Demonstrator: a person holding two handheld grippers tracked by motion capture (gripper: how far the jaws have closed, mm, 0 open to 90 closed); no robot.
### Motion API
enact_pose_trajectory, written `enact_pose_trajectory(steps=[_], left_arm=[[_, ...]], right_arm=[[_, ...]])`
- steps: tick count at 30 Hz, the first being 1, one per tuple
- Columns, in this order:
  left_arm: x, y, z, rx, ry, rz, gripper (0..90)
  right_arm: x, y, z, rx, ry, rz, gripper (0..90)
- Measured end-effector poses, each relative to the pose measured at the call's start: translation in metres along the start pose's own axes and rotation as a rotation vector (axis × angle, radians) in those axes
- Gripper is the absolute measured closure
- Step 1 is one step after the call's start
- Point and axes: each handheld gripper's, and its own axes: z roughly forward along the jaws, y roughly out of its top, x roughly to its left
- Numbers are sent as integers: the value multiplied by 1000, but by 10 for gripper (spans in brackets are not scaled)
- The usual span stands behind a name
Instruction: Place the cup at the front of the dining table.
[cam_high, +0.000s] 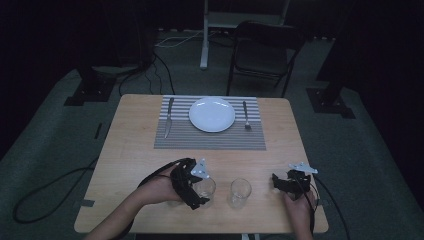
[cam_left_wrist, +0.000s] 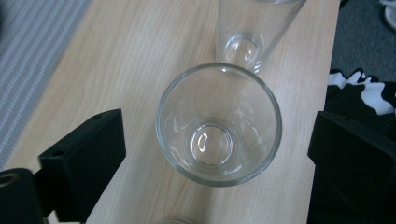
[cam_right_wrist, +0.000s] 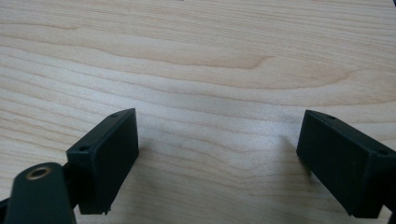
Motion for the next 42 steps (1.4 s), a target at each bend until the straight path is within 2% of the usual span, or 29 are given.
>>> enact_pose_trajectory(steps=[1, 4, 6, 12, 13, 14, 17, 21, 34, 38, 42], left_arm=[[1, 1, 2, 9, 15, -12, 64], [3, 2, 5, 32, 8, -17, 65], [1, 3, 6, 36, -7, -4, 147], [1, 8, 10, 79, -13, 10, 188], [2, 8, 10, 83, -24, 9, 257], [2, 8, 11, 93, -30, 4, 284], [2, 10, 14, 111, -35, -5, 286], [2, 11, 18, 140, -28, 3, 288], [6, 13, 18, 141, -39, -9, 293], [7, 15, 17, 132, -15, -9, 293], [9, 17, 16, 127, -16, -18, 294]], right_arm=[[0, 0, 0, 0, 0, 0, 124], [0, 0, 0, 0, 0, 0, 125], [0, 0, 0, 0, 0, 0, 125], [0, 0, 0, 0, 0, 0, 125], [0, 0, 0, 0, 0, 0, 125], [0, 0, 0, 0, 0, 0, 125], [0, 0, 0, 0, 0, 0, 125], [0, 0, 0, 0, 0, 0, 125], [0, 0, 0, -2, 4, -2, 138], [0, 0, 0, -3, 4, -3, 138], [0, 0, 0, -2, 4, -3, 138]])
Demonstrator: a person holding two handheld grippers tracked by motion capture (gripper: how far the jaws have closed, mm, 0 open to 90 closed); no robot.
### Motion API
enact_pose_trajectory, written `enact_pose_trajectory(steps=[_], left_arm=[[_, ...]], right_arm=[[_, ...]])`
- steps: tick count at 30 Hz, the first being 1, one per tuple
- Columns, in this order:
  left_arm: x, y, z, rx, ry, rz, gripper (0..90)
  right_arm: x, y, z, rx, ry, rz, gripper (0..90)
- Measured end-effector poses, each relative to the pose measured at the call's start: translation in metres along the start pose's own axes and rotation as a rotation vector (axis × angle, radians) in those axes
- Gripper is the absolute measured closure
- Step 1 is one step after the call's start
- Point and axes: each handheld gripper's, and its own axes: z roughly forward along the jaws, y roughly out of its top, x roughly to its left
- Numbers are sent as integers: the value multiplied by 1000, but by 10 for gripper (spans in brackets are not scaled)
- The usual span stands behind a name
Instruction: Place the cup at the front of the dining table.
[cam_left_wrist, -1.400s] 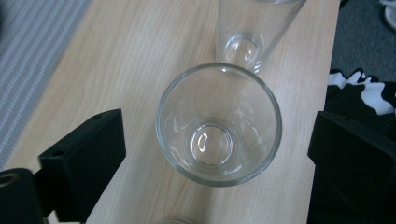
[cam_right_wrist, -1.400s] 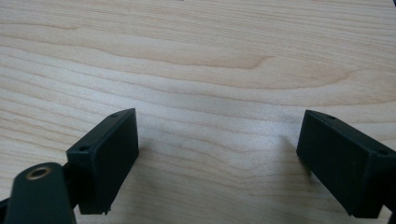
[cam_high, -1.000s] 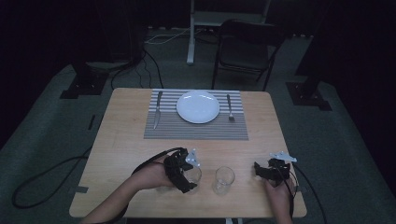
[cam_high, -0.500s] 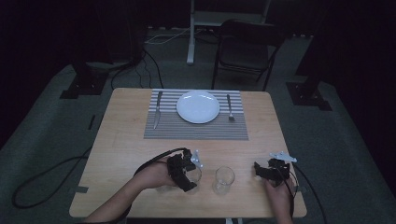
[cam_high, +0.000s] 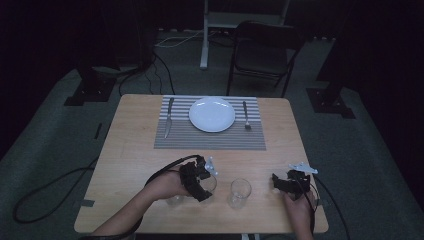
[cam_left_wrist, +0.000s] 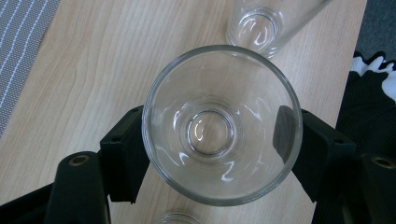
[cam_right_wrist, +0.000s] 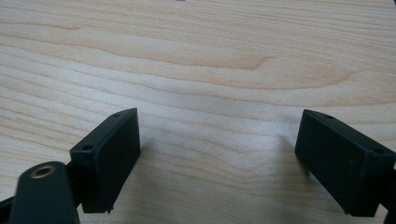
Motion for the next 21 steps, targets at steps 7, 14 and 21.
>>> enact_pose_trajectory(steps=[7, 14, 21], left_arm=[[7, 4, -7, -10, 8, -7, 293], [13, 9, -9, -23, 16, -32, 294], [19, 10, -8, -34, 26, -50, 293]], right_arm=[[0, 0, 0, 0, 0, 1, 138], [0, 0, 0, 0, 0, 1, 138], [0, 0, 0, 0, 0, 1, 138]])
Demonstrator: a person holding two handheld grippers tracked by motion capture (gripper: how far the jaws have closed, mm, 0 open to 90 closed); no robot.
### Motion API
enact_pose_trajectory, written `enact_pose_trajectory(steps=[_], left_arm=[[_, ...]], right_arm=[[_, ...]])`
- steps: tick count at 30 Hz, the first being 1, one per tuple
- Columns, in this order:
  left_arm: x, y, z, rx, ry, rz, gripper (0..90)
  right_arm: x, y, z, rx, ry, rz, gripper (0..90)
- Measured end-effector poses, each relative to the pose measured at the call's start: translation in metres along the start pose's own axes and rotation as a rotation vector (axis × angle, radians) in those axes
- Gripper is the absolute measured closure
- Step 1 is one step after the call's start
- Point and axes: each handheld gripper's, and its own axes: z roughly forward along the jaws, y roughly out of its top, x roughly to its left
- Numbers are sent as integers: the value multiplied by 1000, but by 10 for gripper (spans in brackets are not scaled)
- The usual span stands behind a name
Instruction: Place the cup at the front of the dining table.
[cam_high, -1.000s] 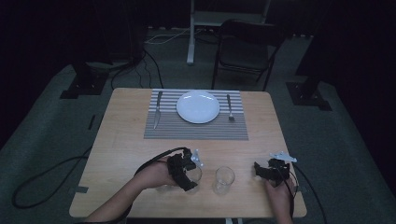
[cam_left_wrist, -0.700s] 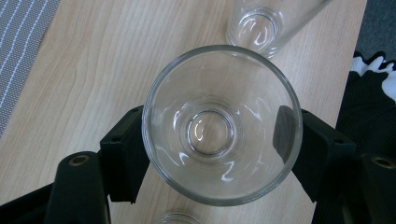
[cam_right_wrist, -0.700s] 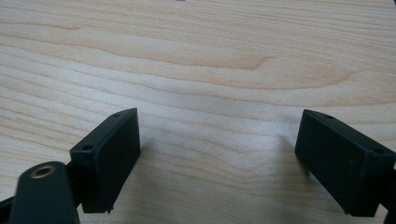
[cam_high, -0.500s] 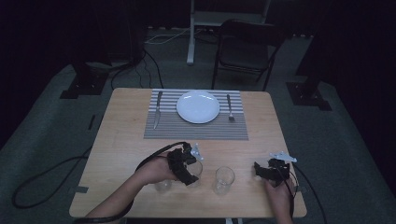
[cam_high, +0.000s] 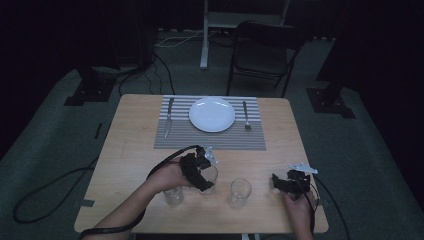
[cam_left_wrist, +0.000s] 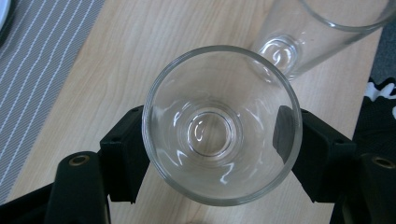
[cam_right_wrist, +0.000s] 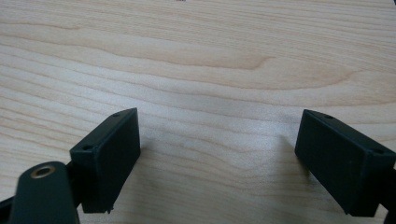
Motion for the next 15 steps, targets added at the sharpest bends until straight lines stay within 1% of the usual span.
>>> enact_pose_trajectory(steps=[2, 4, 11, 12, 15], left_arm=[[3, 0, -1, 0, 2, -5, 293], [7, 1, -4, 1, 15, -11, 293], [18, 3, -8, -5, 38, -35, 293], [22, 4, -8, -7, 45, -45, 293], [28, 5, -7, -5, 56, -59, 293]], right_arm=[[0, 0, 0, 0, 0, 1, 138], [0, 0, 0, 1, 0, 2, 138], [0, 0, 0, -1, 0, -2, 138], [0, 0, 0, 1, 0, -1, 138], [0, 0, 0, 0, 0, -1, 138]])
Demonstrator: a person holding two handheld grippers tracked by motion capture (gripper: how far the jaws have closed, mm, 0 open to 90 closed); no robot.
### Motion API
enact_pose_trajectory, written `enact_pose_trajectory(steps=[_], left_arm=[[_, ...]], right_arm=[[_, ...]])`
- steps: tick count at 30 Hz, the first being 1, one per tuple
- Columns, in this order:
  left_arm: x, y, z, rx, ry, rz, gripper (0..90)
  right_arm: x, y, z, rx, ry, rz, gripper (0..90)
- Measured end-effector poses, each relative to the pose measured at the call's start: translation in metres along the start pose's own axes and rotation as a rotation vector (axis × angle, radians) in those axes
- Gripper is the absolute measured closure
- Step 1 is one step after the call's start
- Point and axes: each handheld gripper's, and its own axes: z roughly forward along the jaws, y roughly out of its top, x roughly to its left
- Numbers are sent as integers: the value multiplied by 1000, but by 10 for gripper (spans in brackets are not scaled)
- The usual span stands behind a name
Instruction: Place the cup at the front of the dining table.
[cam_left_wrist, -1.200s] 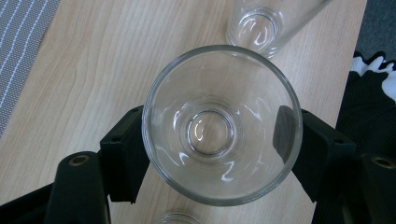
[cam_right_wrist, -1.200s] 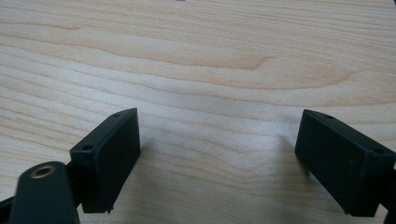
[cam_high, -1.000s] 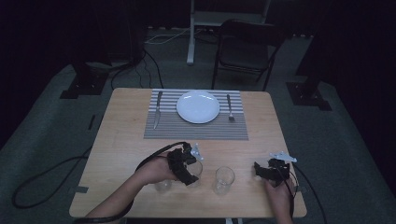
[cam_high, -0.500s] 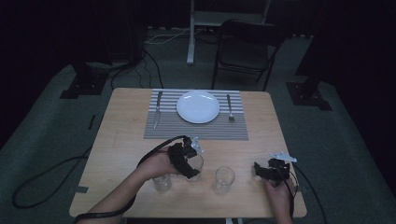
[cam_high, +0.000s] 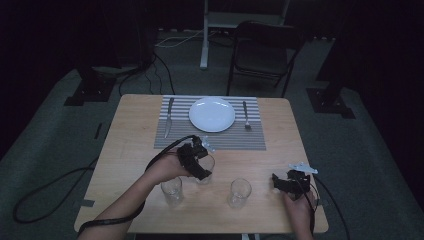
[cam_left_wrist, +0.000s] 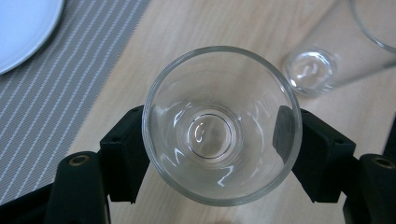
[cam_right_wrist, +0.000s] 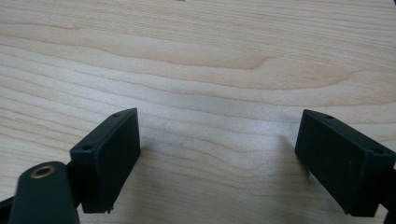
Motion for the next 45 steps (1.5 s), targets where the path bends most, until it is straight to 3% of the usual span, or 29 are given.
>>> enact_pose_trajectory(steps=[10, 14, 24, 37, 45], left_arm=[[19, 4, -3, -2, 16, -46, 293], [30, 2, -5, -13, 40, -81, 293], [53, -7, -8, 15, 87, -143, 293], [89, -19, -9, -18, 160, -289, 293], [114, -14, -5, -24, 200, -362, 293]], right_arm=[[0, 0, 0, -1, 0, 0, 138], [0, 0, 0, -1, 0, 0, 138], [0, 0, 0, 0, 1, 1, 138], [0, 0, 0, 0, 0, 1, 138], [0, 0, 0, 0, 0, 1, 138]])
